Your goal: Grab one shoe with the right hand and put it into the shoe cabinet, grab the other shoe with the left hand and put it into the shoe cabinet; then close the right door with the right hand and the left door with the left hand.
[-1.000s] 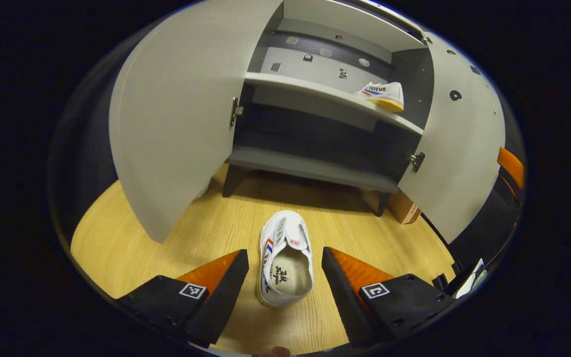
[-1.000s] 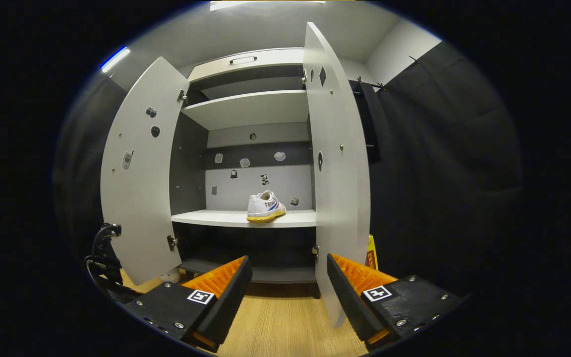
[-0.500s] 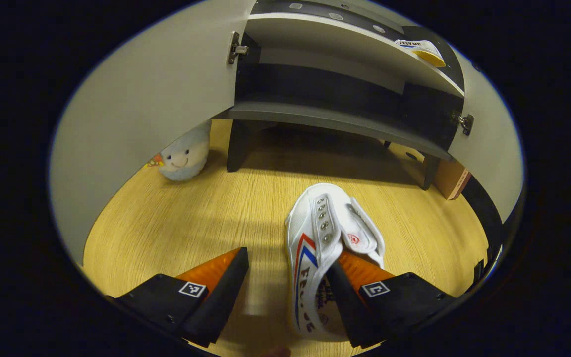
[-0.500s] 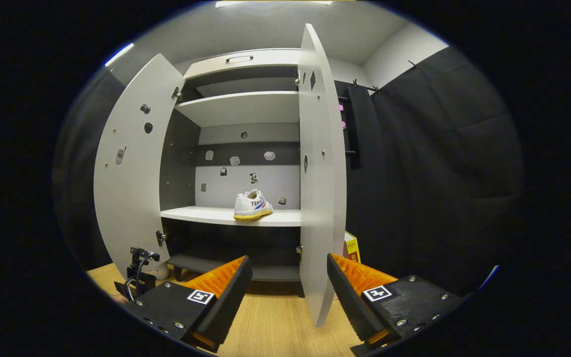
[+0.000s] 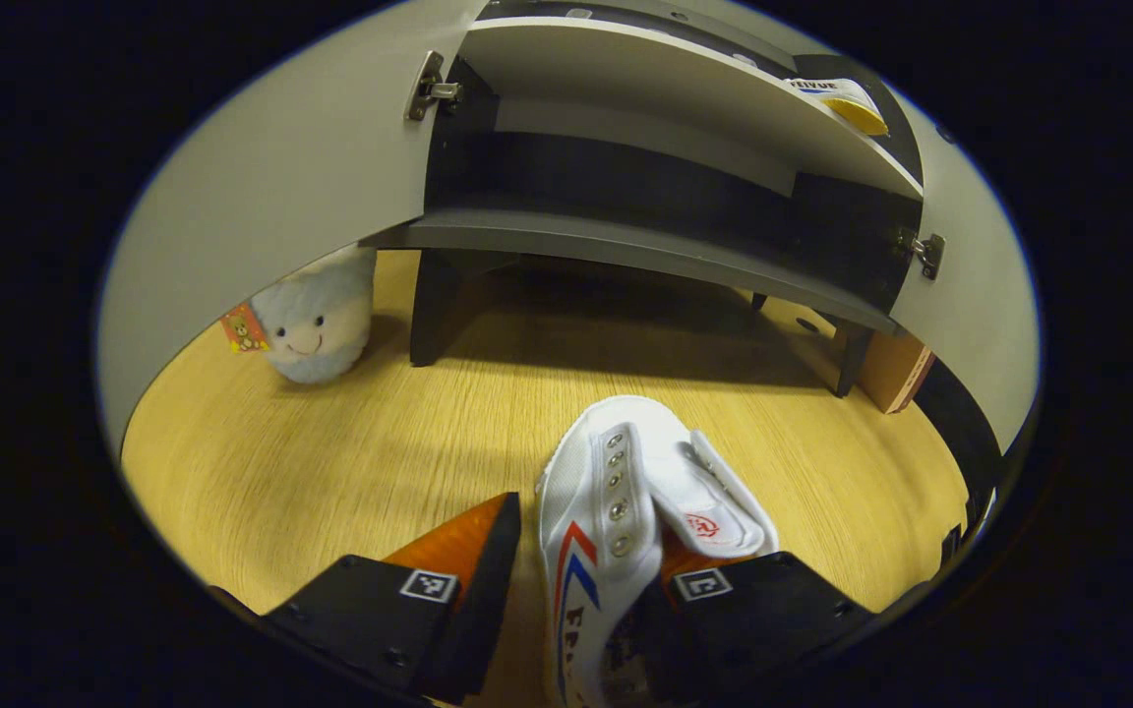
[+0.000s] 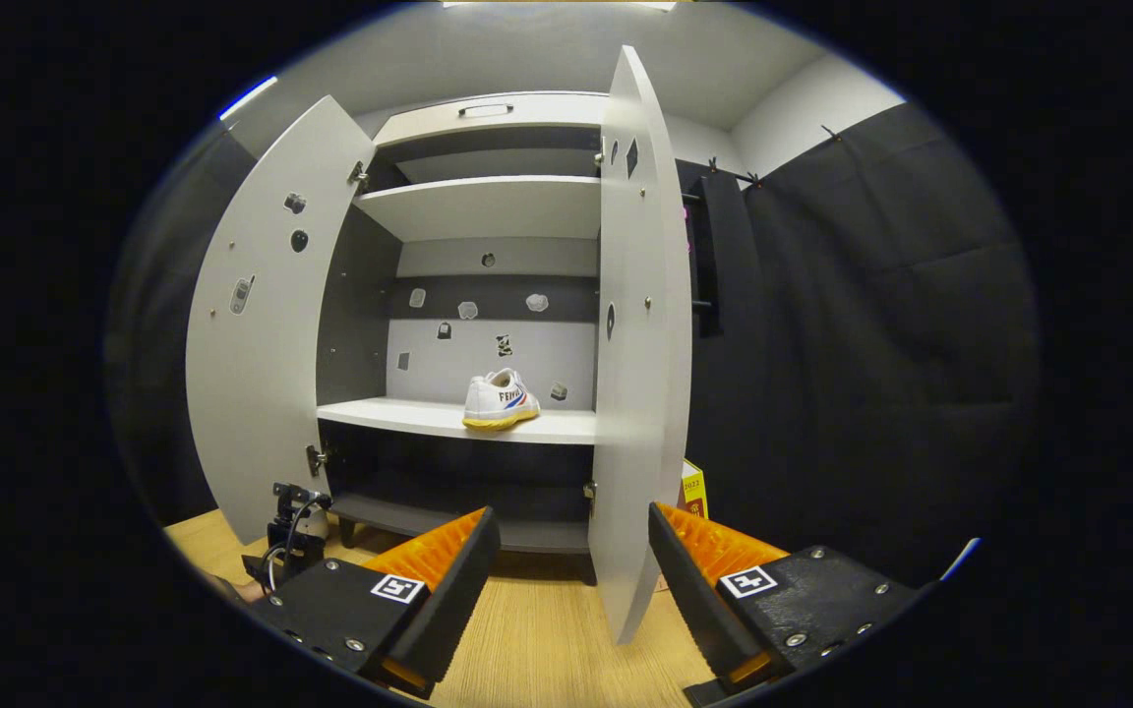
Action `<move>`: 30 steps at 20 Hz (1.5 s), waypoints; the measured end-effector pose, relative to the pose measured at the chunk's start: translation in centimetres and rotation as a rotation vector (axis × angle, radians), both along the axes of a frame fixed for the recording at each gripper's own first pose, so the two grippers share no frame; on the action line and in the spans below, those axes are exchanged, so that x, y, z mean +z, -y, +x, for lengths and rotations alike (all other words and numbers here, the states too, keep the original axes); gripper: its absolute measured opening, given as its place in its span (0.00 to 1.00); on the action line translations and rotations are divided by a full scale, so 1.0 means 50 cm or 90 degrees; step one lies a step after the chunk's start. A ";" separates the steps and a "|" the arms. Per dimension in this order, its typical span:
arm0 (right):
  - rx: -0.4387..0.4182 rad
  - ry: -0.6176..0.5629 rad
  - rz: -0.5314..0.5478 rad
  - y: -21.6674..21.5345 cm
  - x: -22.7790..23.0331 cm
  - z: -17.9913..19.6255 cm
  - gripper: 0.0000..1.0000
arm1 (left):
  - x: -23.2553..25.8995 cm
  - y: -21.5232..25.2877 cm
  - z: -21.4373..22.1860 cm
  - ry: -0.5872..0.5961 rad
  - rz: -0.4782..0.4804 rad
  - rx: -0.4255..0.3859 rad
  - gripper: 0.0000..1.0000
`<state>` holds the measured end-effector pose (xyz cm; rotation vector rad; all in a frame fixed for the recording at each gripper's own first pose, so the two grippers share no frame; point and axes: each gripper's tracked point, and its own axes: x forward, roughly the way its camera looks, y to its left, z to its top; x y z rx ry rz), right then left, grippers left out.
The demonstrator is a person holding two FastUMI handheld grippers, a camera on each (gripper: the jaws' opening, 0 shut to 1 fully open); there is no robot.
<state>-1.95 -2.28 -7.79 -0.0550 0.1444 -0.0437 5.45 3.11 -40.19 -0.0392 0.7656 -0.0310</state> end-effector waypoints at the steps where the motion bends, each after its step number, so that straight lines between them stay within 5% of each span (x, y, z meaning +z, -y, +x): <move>1: 0.002 0.001 0.001 -0.001 0.001 0.002 0.93 | -0.003 -0.011 -0.003 -0.006 0.024 0.009 0.44; 2: 0.004 0.003 0.001 -0.003 0.003 0.003 0.93 | -0.002 -0.016 0.000 -0.005 0.048 0.008 0.23; 4: 0.009 0.006 0.002 -0.007 0.006 0.003 0.93 | 0.009 -0.011 -0.010 -0.006 0.049 0.014 0.12; 7: 0.011 0.012 0.008 -0.006 0.015 0.008 0.93 | 0.104 0.003 -0.022 0.043 0.024 0.044 0.09; 12: 0.014 0.018 0.015 -0.009 0.017 0.014 0.93 | 0.420 0.028 -0.014 0.174 0.004 0.089 0.09; 18: 0.039 0.029 0.024 -0.038 0.026 0.017 0.93 | 0.718 0.071 0.151 0.263 -0.017 0.065 0.09; 23: 0.041 0.037 0.028 -0.041 0.041 0.016 0.93 | 0.795 0.090 0.378 0.266 0.012 0.060 0.09; 30: 0.029 0.037 0.017 -0.032 0.041 0.016 0.93 | 0.725 0.123 0.612 0.149 0.021 0.059 0.09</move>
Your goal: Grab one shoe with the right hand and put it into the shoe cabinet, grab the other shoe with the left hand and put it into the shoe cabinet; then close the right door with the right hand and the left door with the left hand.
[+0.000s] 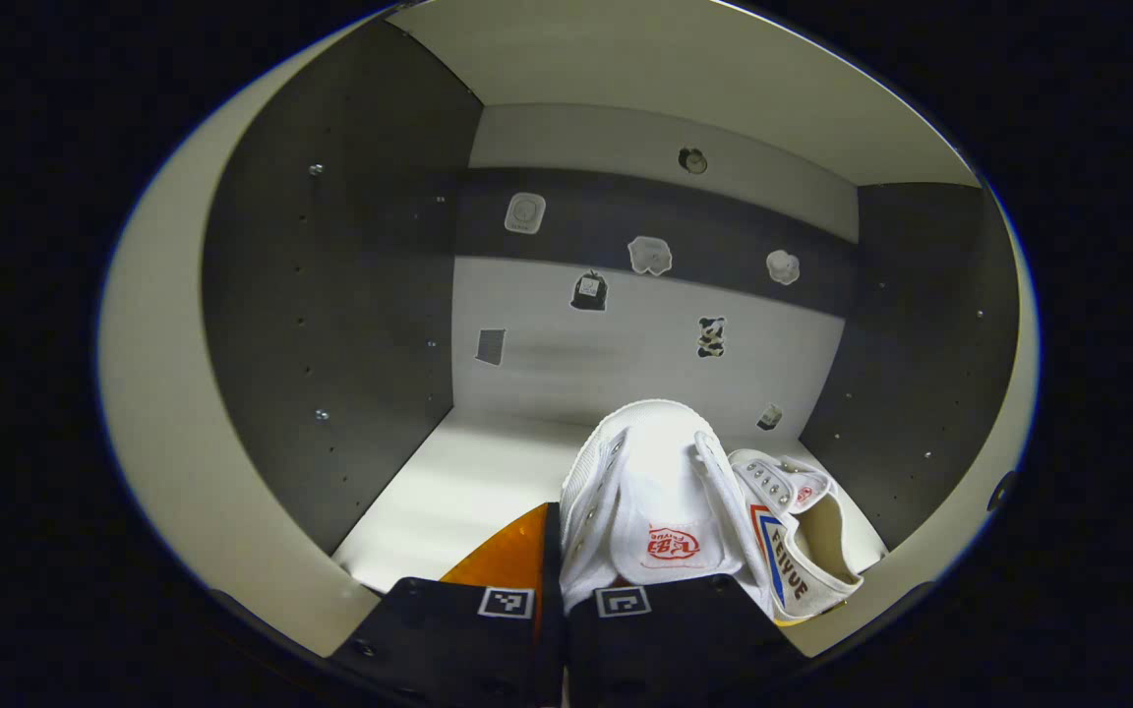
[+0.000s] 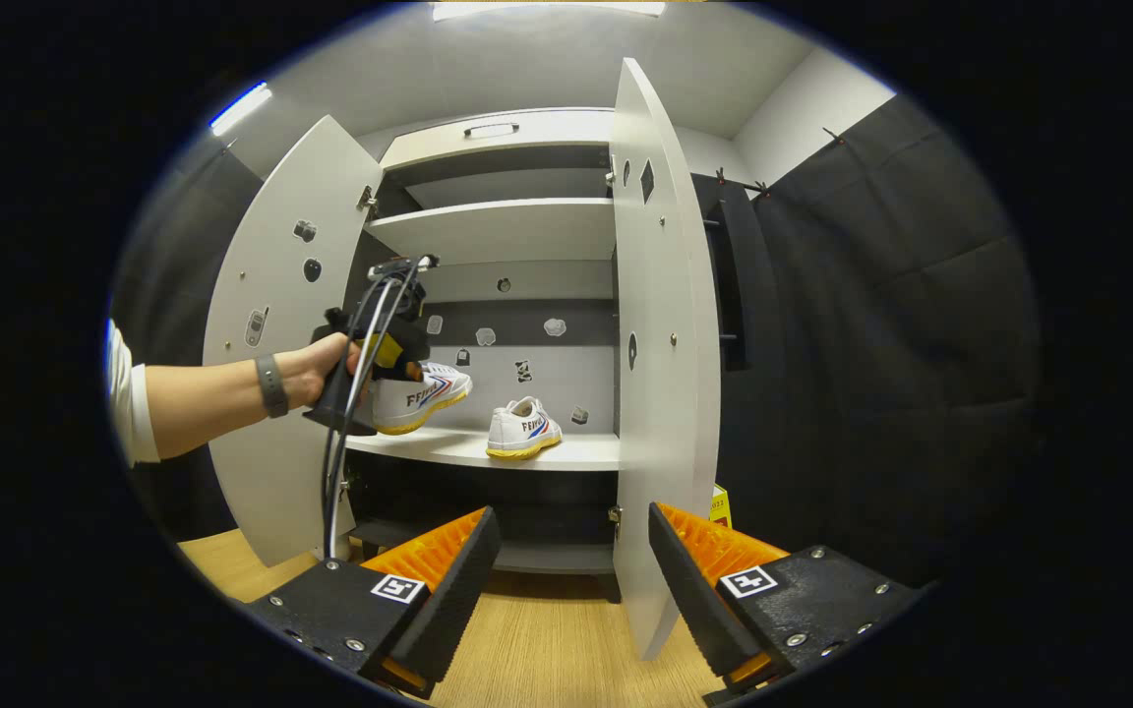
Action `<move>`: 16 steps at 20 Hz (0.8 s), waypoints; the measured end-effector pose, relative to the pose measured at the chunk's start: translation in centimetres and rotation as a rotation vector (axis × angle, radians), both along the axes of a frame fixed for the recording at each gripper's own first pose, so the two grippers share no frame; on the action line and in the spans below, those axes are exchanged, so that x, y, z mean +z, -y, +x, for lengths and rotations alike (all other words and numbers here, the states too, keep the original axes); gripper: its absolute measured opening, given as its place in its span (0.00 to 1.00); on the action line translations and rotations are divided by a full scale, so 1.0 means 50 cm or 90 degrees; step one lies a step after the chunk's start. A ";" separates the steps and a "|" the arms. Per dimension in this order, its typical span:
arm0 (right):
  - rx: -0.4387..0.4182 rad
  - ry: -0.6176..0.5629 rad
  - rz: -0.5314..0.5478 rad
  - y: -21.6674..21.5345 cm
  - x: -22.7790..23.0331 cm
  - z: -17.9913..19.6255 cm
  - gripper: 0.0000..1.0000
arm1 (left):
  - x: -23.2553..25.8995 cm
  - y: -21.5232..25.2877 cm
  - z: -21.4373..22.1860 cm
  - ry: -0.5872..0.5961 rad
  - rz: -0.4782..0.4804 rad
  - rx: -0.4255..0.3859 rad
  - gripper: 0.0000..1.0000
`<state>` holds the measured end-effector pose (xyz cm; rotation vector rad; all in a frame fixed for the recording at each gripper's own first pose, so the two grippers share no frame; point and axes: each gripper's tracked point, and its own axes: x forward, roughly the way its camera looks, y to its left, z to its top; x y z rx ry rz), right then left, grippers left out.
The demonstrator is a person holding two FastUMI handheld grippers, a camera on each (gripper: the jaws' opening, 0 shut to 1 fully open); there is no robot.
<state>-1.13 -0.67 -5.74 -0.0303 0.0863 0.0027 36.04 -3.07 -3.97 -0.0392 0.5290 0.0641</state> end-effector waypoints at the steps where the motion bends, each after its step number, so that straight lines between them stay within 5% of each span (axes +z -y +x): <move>1: -0.001 0.000 -0.001 0.000 -0.001 0.001 0.93 | -0.018 -0.002 0.017 -0.016 0.004 0.006 0.09; 6: -0.012 0.004 0.009 0.012 0.000 0.004 0.93 | -0.092 -0.017 0.078 -0.077 0.063 0.022 0.09; 14: -0.017 -0.002 0.016 0.025 -0.010 0.012 0.93 | -0.141 -0.012 0.077 -0.127 0.061 0.026 0.10; 16: -0.016 0.002 0.018 0.026 -0.005 0.012 0.93 | -0.131 0.003 0.077 -0.115 0.040 0.015 0.22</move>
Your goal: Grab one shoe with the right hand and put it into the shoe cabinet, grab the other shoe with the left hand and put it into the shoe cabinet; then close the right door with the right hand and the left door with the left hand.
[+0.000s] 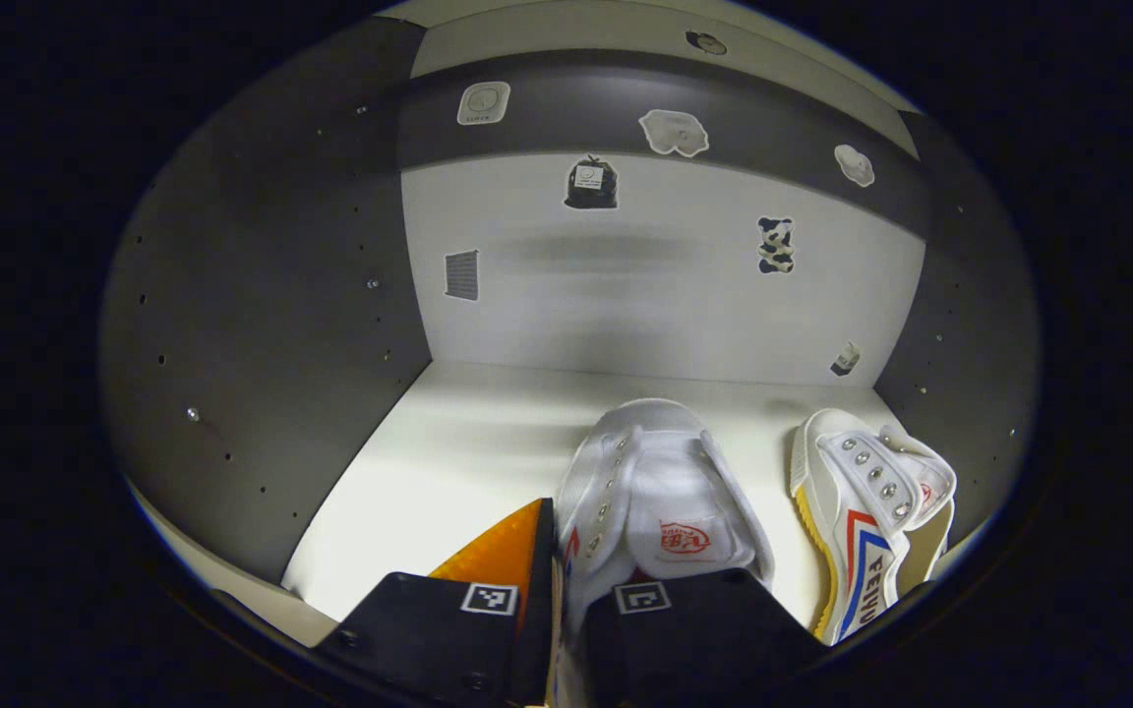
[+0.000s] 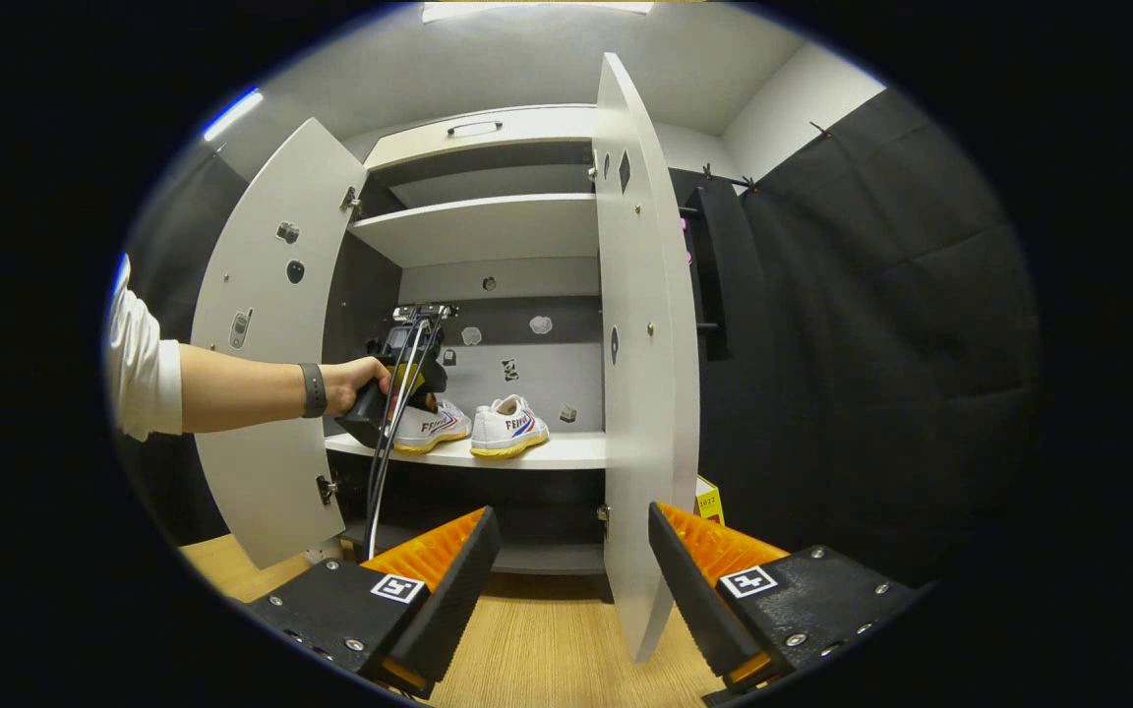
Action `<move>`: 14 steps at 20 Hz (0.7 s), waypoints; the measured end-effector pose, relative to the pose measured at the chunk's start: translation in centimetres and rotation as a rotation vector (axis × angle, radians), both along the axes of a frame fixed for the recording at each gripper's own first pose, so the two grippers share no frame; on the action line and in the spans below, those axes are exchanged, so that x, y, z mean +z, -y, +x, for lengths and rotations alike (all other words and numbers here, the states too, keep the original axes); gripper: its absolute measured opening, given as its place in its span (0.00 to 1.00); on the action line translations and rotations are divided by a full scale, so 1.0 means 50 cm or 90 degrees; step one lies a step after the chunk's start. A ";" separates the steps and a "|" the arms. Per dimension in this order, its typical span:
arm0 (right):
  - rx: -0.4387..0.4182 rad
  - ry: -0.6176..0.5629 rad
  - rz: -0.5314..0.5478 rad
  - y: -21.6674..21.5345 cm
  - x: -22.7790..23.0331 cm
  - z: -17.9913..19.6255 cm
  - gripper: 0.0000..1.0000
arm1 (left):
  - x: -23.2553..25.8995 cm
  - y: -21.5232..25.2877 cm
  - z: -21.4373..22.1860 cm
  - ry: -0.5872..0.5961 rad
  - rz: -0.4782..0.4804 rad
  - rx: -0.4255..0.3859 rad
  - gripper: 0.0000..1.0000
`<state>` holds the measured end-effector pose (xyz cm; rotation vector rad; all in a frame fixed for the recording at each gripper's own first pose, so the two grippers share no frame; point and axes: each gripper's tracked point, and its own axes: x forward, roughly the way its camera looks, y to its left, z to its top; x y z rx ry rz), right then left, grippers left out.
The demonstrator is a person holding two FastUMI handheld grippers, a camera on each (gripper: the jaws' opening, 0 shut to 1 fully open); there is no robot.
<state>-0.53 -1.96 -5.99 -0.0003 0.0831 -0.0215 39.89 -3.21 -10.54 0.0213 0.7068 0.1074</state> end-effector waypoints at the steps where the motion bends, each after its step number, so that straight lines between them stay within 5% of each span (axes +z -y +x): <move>1: 0.000 0.001 0.001 0.000 0.001 0.000 0.93 | 0.006 -0.002 -0.001 0.006 -0.004 -0.001 0.28; 5: 0.008 0.002 0.007 -0.008 0.001 0.000 0.93 | 0.033 -0.005 -0.015 0.031 0.027 -0.027 0.46; 10: 0.023 0.004 0.014 -0.022 0.006 -0.001 0.93 | 0.084 -0.012 -0.064 0.080 0.059 -0.031 0.84; 14: 0.032 0.007 0.018 -0.030 0.010 -0.007 0.93 | 0.139 -0.002 -0.117 0.147 0.036 -0.049 0.89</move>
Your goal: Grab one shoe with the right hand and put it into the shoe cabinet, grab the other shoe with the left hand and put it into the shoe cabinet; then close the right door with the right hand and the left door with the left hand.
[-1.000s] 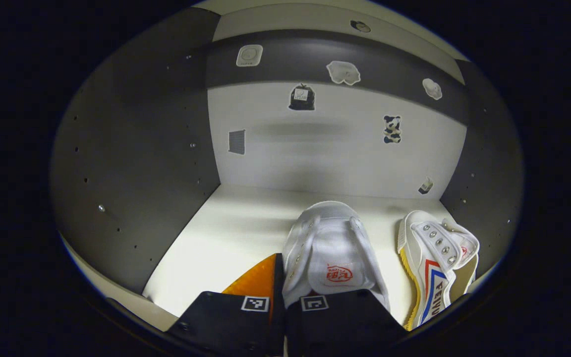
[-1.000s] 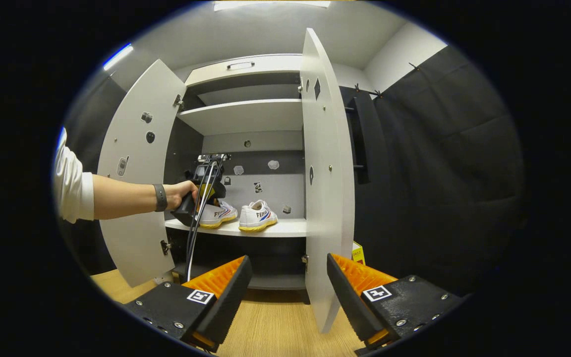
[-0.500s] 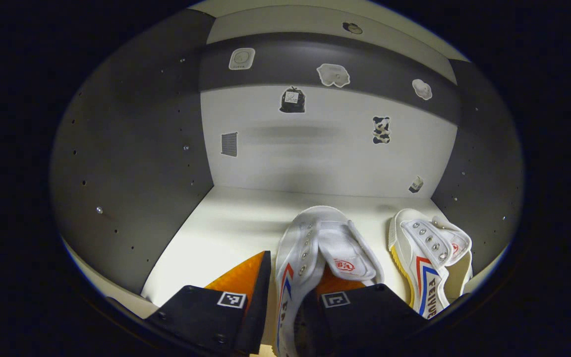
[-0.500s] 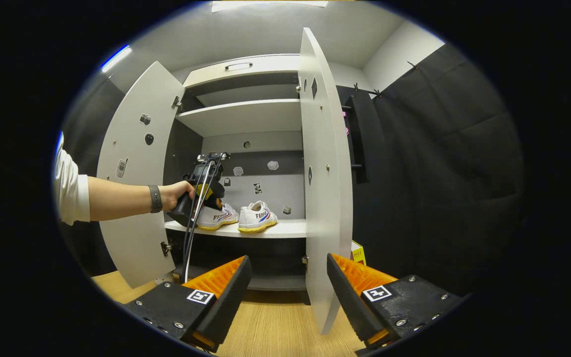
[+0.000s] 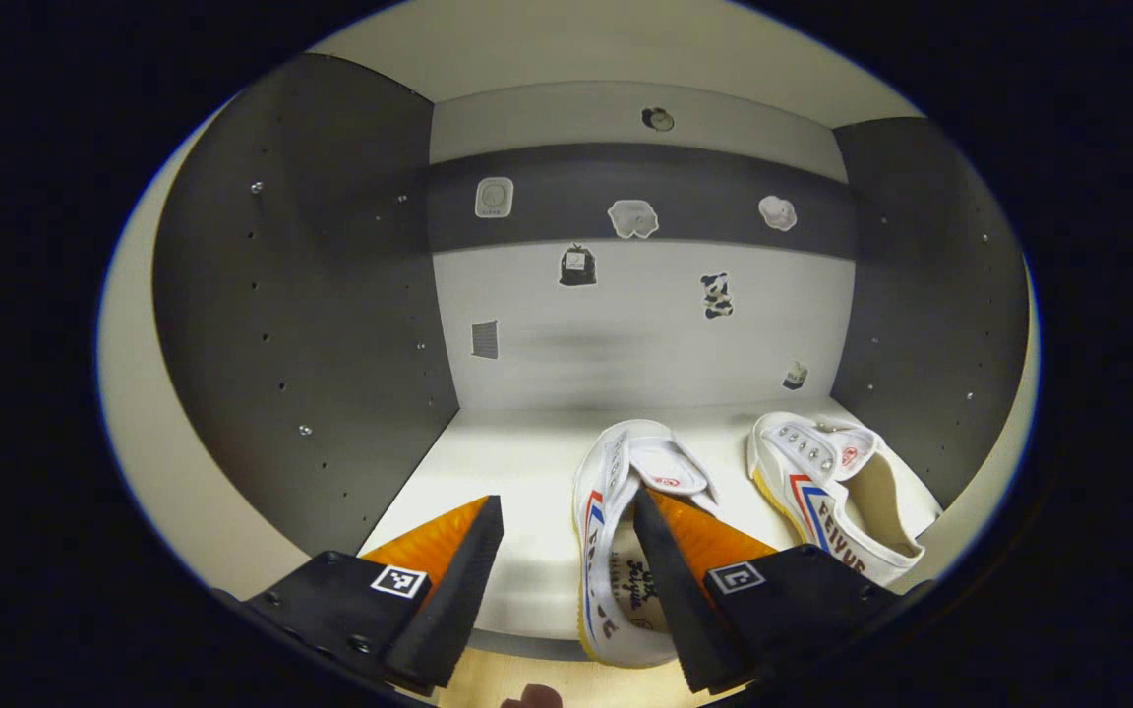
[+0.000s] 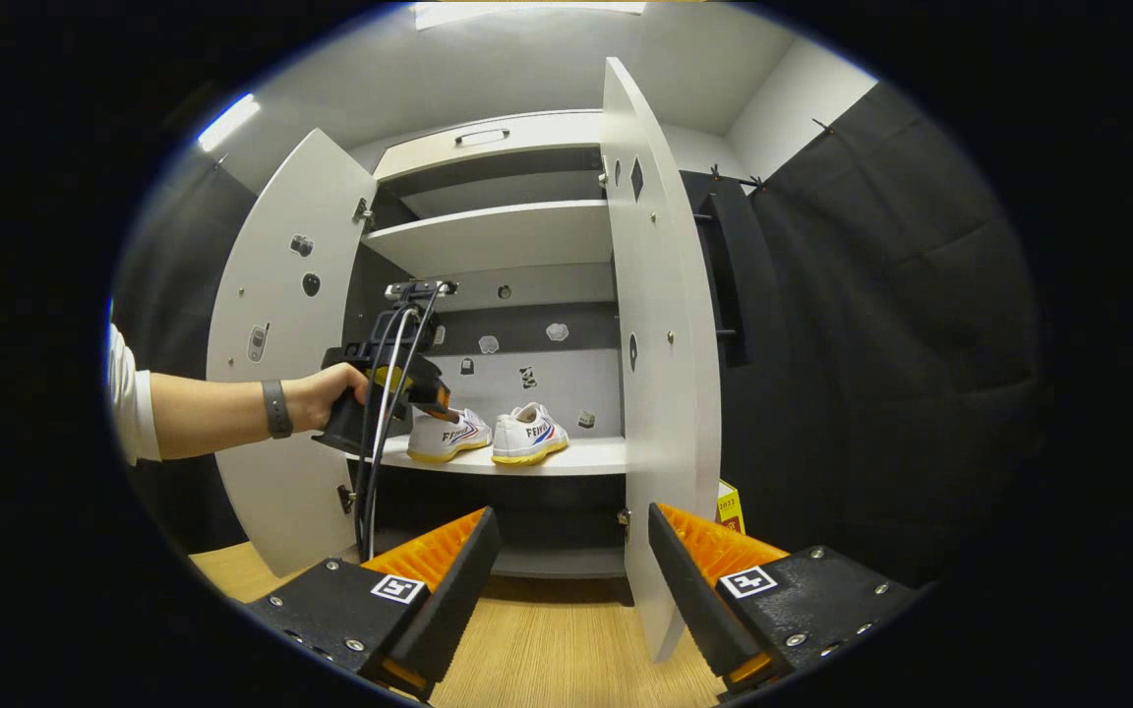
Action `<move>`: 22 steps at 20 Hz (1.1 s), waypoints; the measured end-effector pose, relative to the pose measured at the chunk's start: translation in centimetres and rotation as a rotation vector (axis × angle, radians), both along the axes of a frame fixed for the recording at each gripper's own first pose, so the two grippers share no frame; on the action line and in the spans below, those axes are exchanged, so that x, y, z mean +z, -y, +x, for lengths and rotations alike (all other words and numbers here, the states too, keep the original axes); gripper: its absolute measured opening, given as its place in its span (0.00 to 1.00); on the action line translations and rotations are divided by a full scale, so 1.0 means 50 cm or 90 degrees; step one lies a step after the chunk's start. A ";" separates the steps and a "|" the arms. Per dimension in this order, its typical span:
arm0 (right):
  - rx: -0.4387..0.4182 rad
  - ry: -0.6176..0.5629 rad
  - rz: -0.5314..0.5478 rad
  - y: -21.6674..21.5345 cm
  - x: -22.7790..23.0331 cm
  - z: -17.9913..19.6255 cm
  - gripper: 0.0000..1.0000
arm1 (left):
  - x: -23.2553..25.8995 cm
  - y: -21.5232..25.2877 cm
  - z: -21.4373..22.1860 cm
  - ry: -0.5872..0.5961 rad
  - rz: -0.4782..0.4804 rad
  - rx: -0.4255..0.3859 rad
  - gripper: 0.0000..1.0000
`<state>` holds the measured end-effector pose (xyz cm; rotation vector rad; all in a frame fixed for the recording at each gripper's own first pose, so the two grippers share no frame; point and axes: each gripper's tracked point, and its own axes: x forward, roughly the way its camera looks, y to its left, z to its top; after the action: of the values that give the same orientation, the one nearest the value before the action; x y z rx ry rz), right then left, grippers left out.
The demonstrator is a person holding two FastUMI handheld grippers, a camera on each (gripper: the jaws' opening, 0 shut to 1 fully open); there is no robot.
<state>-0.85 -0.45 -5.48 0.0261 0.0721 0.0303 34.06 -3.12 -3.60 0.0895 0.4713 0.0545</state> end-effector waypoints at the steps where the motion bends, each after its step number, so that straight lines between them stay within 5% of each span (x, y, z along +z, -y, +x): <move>1: 0.002 0.002 0.000 -0.001 0.002 -0.003 0.93 | 0.019 0.003 -0.015 0.025 -0.008 -0.006 0.90; 3: 0.004 0.005 -0.002 -0.002 0.005 -0.007 0.93 | 0.053 -0.005 -0.052 0.068 -0.011 -0.010 0.98; 7: 0.014 0.010 -0.006 -0.005 0.012 -0.012 0.93 | 0.103 0.002 -0.159 0.140 -0.050 -0.034 0.96; 11: 0.029 0.008 0.001 -0.013 0.013 -0.013 0.93 | 0.130 -0.022 -0.266 0.212 -0.015 -0.041 0.96; 15: 0.036 0.008 0.006 -0.017 0.015 -0.020 0.93 | 0.130 -0.013 -0.385 0.228 -0.058 -0.045 0.95; 22: 0.055 0.005 -0.005 -0.039 0.008 -0.038 0.93 | 0.101 -0.019 -0.565 0.297 -0.009 -0.045 0.95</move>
<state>-2.77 1.50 -5.09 0.0153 0.0661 0.1167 5.79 -2.20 1.46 0.0764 0.0021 0.0011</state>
